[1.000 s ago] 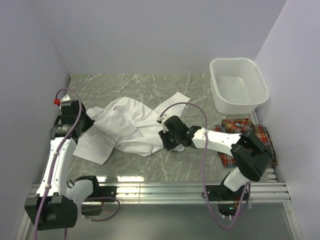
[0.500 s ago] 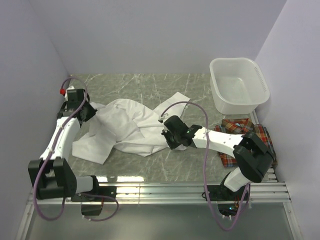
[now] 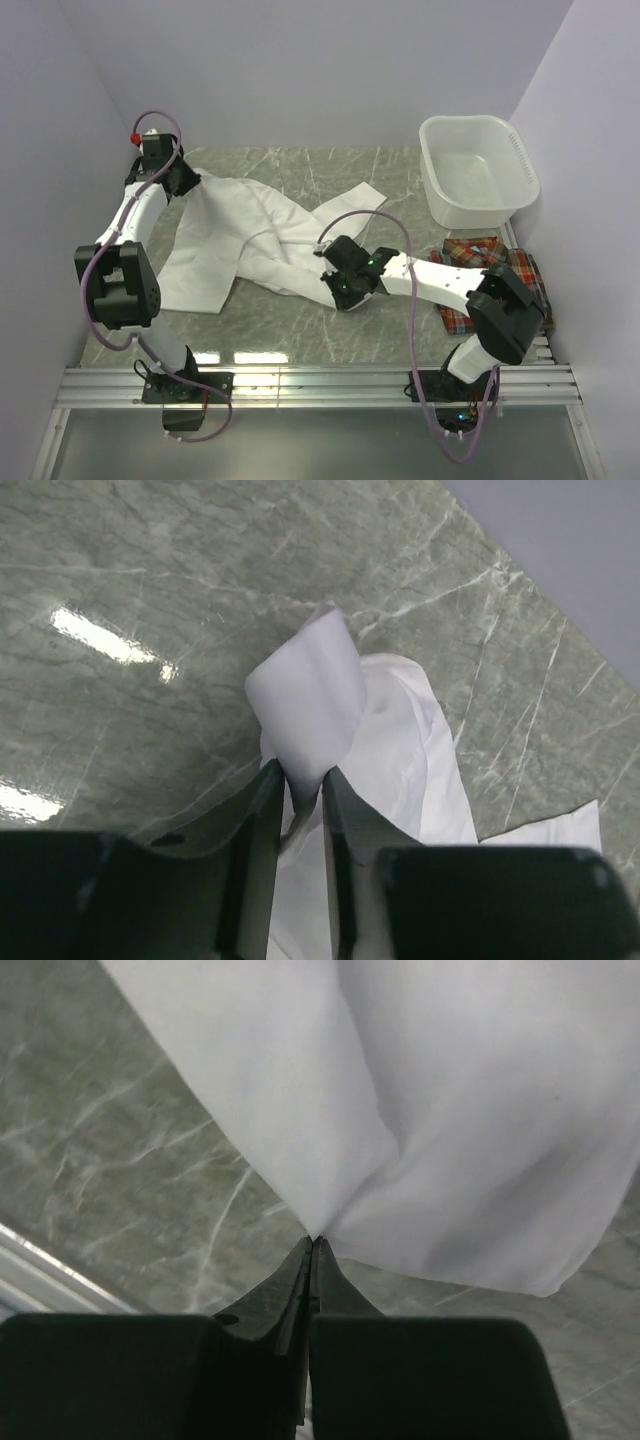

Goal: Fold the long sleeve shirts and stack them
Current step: Flatten the shirt out

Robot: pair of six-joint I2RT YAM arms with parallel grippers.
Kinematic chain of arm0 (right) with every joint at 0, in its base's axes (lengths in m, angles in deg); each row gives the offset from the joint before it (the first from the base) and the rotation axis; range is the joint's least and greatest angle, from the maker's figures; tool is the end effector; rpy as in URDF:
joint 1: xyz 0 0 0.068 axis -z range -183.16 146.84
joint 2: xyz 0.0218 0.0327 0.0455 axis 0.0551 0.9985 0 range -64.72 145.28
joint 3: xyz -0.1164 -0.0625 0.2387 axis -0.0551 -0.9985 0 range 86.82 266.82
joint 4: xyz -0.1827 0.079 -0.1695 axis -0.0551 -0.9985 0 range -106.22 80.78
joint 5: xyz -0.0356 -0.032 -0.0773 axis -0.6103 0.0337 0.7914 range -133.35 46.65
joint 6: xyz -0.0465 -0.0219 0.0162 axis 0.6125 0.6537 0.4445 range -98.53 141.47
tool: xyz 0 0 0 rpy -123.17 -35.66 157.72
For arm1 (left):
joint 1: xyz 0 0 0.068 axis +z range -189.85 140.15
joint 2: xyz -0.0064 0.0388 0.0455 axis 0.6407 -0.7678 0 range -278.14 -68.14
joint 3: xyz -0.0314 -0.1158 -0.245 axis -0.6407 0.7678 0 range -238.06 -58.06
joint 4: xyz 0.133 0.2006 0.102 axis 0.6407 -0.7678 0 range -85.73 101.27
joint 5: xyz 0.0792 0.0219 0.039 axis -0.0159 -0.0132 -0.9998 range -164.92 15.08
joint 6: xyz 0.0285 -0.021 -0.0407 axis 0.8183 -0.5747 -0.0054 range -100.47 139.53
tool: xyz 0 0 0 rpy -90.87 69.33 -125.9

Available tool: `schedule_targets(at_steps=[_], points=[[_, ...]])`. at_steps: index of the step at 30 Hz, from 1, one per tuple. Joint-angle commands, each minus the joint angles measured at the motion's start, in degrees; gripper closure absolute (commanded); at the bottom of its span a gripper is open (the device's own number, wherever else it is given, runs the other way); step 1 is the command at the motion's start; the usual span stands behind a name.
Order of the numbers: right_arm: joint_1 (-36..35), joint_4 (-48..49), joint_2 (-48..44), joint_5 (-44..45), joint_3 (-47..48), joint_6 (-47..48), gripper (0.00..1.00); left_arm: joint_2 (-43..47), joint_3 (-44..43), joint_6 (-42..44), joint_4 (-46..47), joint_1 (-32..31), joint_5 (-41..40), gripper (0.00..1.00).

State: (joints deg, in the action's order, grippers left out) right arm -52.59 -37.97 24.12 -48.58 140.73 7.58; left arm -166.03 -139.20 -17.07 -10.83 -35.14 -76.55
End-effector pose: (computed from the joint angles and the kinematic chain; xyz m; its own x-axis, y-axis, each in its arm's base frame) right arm 0.1916 0.2287 0.1883 -0.7538 -0.5129 -0.4108 -0.6200 0.7623 0.1858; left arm 0.3920 0.0333 0.2932 -0.4398 -0.6341 -0.6360 -0.4561 0.7678 -0.4500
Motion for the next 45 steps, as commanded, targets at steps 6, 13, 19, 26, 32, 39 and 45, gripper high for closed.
schedule_targets(at_steps=[6,13,19,26,32,39,45], points=[[-8.6,-8.1,4.8,-11.5,4.2,5.2,1.0,13.4,14.0,0.3,2.9,0.7,-3.5,0.29],[-8.4,-5.7,0.6,-8.7,5.4,5.9,0.46,20.8,25.6,1.2,1.6,6.2,-5.5,0.09],[-5.8,-0.6,-2.8,-4.5,5.4,4.3,0.42,17.4,31.7,2.8,4.3,9.9,-3.7,0.18],[-0.6,8.1,-8.6,-5.3,0.1,1.1,0.42,10.4,31.0,5.7,7.3,10.0,0.6,0.22],[2.1,12.7,-11.3,-7.2,-4.5,0.0,0.42,5.6,30.3,8.3,10.2,10.0,5.0,0.25],[7.0,16.4,-11.3,-5.3,-7.3,-4.1,0.43,6.3,31.2,8.7,9.9,10.0,7.2,0.72],[9.6,17.0,-9.0,1.3,-3.8,-4.3,0.44,14.6,30.7,2.2,-2.1,9.9,1.8,0.99]])
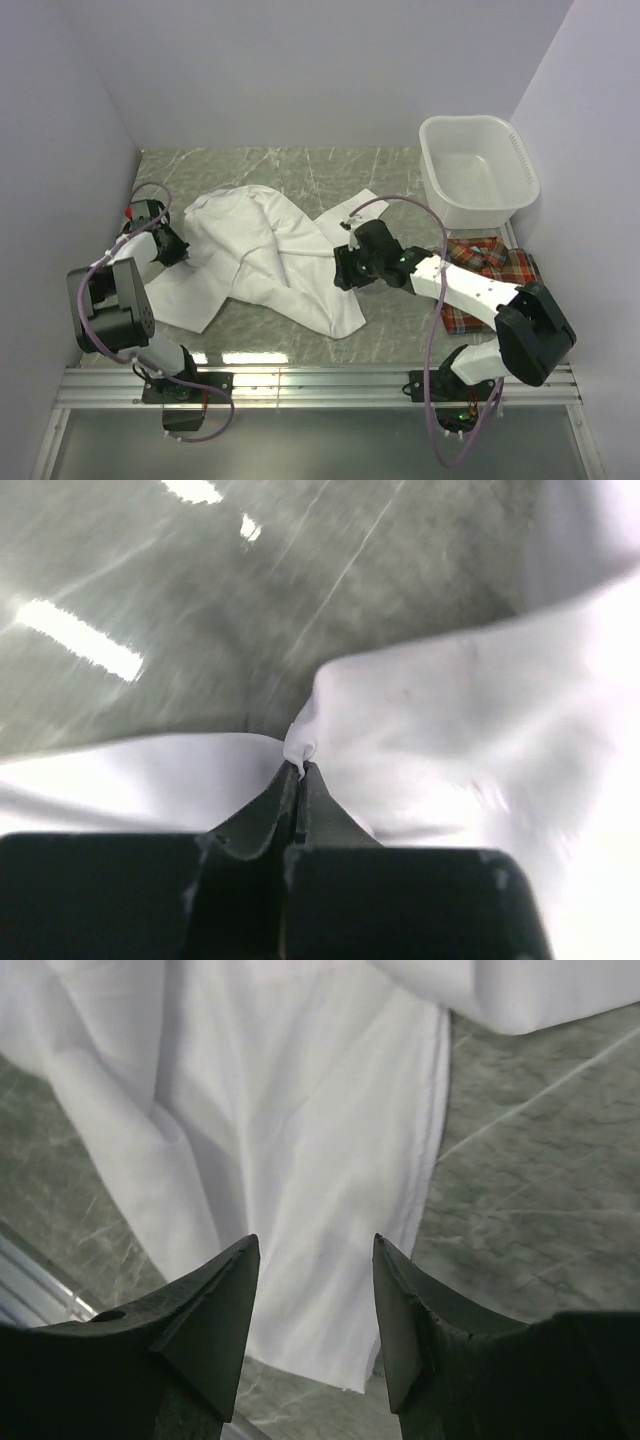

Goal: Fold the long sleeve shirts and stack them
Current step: Flatten the shirt out

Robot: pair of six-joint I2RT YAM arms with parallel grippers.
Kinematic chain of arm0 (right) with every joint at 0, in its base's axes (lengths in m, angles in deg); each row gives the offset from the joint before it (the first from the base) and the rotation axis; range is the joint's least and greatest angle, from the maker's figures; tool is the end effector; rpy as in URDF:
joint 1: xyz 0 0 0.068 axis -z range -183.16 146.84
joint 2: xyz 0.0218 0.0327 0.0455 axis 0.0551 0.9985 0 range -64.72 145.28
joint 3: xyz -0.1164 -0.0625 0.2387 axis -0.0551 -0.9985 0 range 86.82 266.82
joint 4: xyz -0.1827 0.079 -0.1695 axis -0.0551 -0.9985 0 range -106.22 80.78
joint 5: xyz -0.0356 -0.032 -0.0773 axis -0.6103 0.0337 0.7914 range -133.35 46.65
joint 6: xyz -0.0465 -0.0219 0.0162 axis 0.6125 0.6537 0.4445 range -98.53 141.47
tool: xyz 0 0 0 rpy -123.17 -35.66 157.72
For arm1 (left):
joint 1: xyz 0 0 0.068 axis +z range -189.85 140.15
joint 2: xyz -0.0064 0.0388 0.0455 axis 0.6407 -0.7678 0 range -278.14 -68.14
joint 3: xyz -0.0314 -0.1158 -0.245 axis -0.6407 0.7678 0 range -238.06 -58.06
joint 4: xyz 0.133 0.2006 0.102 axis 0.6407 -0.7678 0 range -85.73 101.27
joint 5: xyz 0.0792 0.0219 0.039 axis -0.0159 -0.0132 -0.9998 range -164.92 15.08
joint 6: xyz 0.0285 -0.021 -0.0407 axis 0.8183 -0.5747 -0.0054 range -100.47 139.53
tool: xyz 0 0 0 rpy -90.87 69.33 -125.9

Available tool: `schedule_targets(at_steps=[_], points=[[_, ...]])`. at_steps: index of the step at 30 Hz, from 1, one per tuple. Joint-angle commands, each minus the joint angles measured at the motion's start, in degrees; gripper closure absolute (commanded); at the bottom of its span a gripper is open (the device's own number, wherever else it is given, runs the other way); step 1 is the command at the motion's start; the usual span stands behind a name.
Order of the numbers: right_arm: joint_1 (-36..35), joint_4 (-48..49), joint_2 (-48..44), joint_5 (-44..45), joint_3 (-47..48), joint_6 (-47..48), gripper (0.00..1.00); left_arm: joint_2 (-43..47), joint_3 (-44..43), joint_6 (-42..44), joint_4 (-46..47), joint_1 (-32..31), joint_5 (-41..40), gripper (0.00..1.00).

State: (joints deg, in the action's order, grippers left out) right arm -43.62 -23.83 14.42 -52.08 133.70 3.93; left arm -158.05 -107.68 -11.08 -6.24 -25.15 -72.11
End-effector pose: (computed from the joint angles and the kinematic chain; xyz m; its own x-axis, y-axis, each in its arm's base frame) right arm 0.2127 0.1884 0.2131 -0.7465 -0.2453 -0.6185 -0.5196 0.7955 0.3117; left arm 0.2942 0.0753 0.1722 -0.5884 -0.6799 -0.4376 -0.6129 0.7280 -0.3071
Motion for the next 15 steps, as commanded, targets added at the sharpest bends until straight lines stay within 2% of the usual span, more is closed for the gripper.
schedule_targets(at_steps=[1,7,15], points=[[0.7,2.7,2.4,5.6,4.2,-0.4,0.44,10.9,0.2,-5.2,-9.5,0.1,-4.3,1.0],[0.7,1.9,12.9,10.1,10.9,-0.8,0.48,28.5,5.0,-9.5,-14.0,0.2,-7.6,0.99],[0.6,-0.5,22.1,14.0,17.1,-1.7,0.5,39.1,0.6,-9.9,-22.7,0.2,-12.4,1.0]])
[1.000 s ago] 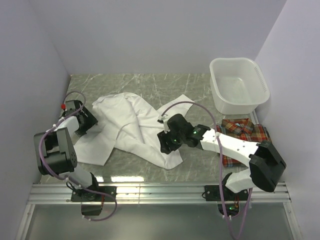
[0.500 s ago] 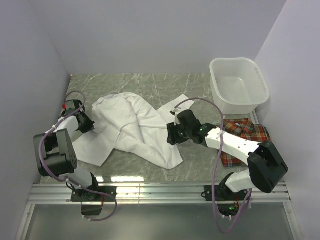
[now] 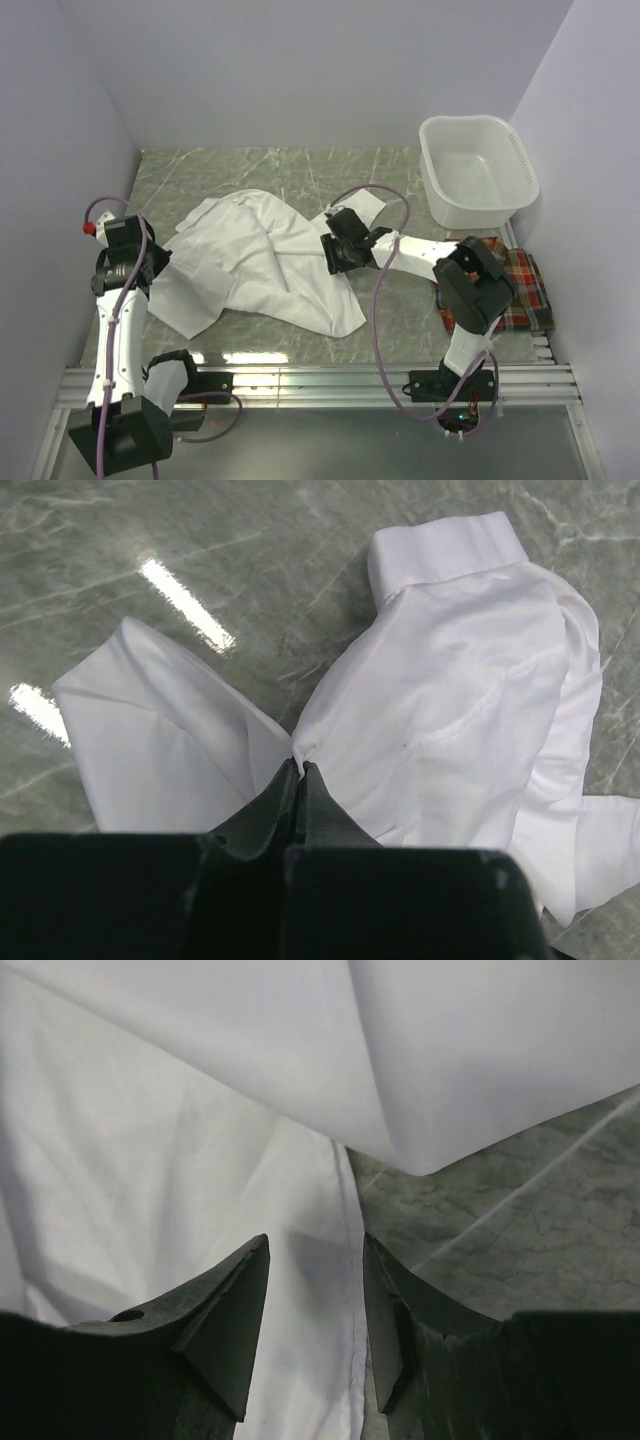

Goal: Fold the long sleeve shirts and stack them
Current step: Flatten the shirt out

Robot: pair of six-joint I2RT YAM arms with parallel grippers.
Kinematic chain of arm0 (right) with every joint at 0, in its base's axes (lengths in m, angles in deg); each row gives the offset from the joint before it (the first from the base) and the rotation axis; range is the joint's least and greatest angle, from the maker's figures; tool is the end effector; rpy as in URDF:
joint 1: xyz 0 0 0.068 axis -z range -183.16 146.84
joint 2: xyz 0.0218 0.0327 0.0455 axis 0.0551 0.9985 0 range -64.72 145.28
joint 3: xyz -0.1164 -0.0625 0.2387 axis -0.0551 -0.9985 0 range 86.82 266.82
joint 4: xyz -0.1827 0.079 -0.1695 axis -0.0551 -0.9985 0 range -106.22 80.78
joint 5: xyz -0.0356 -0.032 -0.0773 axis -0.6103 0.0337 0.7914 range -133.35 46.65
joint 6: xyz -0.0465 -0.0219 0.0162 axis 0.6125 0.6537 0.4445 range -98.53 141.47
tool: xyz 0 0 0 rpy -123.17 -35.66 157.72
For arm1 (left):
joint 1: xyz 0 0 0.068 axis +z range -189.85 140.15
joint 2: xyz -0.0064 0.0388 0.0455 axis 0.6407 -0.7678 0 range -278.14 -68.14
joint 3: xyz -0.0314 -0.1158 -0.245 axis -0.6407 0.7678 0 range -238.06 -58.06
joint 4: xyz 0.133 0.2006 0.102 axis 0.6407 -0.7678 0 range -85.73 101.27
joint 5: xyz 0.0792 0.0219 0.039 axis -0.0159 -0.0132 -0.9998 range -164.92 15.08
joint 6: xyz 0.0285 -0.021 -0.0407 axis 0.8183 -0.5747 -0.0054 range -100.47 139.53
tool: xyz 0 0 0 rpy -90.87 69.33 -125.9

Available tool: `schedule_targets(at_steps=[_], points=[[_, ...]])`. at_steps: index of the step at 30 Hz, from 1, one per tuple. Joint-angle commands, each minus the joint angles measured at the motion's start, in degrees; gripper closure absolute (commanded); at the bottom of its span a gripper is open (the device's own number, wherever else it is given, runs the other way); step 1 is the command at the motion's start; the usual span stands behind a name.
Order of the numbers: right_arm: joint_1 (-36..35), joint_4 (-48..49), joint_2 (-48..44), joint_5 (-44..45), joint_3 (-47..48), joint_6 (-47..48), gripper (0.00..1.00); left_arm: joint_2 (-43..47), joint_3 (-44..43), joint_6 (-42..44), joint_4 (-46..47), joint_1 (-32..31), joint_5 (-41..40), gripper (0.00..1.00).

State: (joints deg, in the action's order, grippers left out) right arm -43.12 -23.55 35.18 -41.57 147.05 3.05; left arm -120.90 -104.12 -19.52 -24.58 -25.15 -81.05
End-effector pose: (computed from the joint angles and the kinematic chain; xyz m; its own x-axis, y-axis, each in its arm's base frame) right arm 0.2741 0.2282 0.1748 -0.7867 -0.2472 -0.5656 -0.3999 0.9021 0.1619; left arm 0.1839 0.0521 0.2808 -0.3012 -0.7264 -0.6177 -0.6669 0.6235 -0.4081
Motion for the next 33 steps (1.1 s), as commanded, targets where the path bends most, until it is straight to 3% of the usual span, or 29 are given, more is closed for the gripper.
schedule_targets(at_steps=[1,9,12,14,16,20,24,29,33], points=[[-0.1,-1.1,2.6,3.6,4.0,-1.0,0.5,2.9,-3.8,-2.2,-4.9,0.2,-4.1,0.99],[-1.1,-5.9,9.8,5.8,8.1,-1.0,0.6,7.8,-3.9,-3.8,-6.2,0.2,-7.3,1.0],[-1.6,-7.6,11.1,6.5,9.1,-0.6,0.74,7.7,-3.2,-3.7,-5.5,0.2,-7.3,1.0],[-1.4,-8.9,11.3,8.1,9.4,-0.2,0.92,7.2,-3.2,-3.8,-4.8,0.2,-7.6,0.99],[-1.0,-10.5,10.9,10.8,9.5,0.2,1.0,7.0,-3.8,-3.9,-4.4,0.2,-7.4,1.0],[2.6,-13.5,8.4,14.2,7.5,-1.5,1.0,6.6,-5.1,-4.2,-4.7,0.2,-6.9,0.99],[9.6,-15.6,2.3,12.3,1.6,-6.3,1.0,7.1,-5.4,-4.0,-4.9,0.2,-5.7,1.0],[15.6,-15.1,-5.8,6.6,-8.1,-12.0,1.0,8.2,-3.4,-4.5,-5.1,0.2,-2.5,0.99],[20.0,-10.1,-14.2,-4.3,-15.6,-17.2,1.0,10.3,0.3,-6.5,-6.2,0.2,0.9,0.99]])
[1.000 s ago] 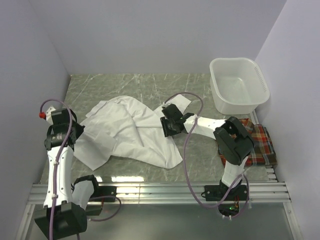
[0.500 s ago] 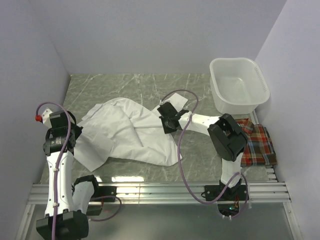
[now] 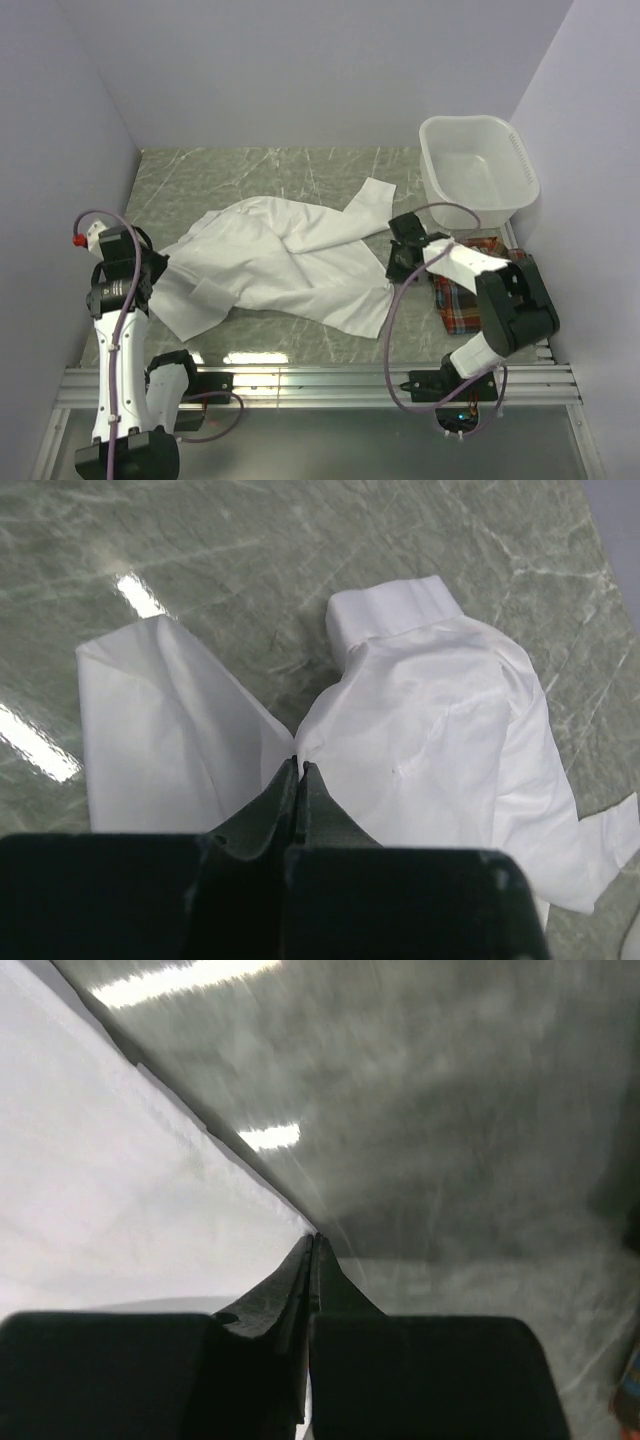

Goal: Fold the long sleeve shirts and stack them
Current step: Flatten the shirt out

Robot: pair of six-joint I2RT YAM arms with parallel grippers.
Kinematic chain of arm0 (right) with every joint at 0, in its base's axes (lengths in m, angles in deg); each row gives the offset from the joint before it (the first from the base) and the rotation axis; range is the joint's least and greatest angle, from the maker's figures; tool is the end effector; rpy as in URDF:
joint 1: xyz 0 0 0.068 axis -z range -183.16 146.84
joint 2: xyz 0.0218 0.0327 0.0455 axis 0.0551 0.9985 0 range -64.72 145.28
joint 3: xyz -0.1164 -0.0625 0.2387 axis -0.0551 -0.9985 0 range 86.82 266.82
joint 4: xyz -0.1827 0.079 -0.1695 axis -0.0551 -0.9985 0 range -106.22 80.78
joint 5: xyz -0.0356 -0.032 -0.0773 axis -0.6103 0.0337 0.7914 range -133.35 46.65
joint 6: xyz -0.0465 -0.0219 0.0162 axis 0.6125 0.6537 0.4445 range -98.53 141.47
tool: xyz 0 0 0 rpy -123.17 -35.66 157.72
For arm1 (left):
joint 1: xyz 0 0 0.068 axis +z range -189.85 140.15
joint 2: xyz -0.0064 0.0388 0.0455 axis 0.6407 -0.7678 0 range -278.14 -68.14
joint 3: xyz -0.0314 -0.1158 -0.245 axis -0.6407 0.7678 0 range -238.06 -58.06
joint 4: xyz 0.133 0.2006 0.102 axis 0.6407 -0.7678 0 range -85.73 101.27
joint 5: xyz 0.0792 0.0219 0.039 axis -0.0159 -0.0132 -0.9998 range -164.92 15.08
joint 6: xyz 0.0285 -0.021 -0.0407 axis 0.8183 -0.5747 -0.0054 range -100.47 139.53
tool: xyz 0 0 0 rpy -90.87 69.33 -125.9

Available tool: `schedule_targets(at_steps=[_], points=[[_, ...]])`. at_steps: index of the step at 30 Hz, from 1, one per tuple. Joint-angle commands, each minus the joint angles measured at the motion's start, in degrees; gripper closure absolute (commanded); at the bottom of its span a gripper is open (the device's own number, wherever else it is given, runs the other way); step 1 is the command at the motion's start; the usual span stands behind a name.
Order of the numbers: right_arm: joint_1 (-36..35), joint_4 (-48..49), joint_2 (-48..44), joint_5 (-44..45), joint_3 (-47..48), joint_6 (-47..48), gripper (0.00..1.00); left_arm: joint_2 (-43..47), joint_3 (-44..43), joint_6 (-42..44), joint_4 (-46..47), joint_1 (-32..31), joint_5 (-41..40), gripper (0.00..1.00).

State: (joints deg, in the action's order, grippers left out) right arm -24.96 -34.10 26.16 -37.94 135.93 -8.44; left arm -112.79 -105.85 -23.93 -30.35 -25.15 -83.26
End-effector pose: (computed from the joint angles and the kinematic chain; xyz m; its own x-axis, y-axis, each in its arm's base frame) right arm 0.2706 0.1046 0.1586 -0.9060 0.1722 -0.3867 0.1346 0.9833 0.1227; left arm 0.1525 0.0453 0.3045 -0.1887 -0.7530 -0.6304 -0.6757 0.5654 -0.4730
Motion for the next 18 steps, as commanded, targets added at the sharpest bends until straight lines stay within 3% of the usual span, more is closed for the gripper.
schedule_targets(at_steps=[1,8,9,10,12,13,15,18], points=[[2.5,1.7,-6.5,-8.2,-5.5,-7.4,1.0,2.7,2.6,-2.6,-1.6,0.2,2.9,0.99],[3.1,1.2,-16.8,-3.7,-10.3,-11.3,1.0,8.0,4.1,-5.2,-8.3,0.2,-4.3,0.97],[2.7,1.4,-17.5,-3.7,-10.3,-10.1,0.95,8.3,3.5,-4.8,-8.3,0.0,-4.6,0.93],[2.4,1.2,-17.8,-3.1,-9.6,-7.2,0.83,8.1,2.9,-3.9,-7.9,-0.3,-3.8,0.78],[0.2,1.2,-18.4,-1.5,-8.2,-3.9,0.7,7.0,1.1,-0.4,-5.1,-0.8,-1.6,0.45],[-0.6,1.0,-18.5,-1.2,-7.5,-1.1,0.58,6.5,0.5,0.8,-3.7,-1.0,-0.5,0.25],[-2.4,1.9,-19.1,-1.3,-5.7,1.6,0.46,4.0,-1.0,4.6,0.6,-1.4,5.0,0.1],[-5.5,4.0,-18.9,-0.4,-3.1,6.0,0.39,-0.9,-3.0,8.2,6.4,-2.4,12.4,0.09]])
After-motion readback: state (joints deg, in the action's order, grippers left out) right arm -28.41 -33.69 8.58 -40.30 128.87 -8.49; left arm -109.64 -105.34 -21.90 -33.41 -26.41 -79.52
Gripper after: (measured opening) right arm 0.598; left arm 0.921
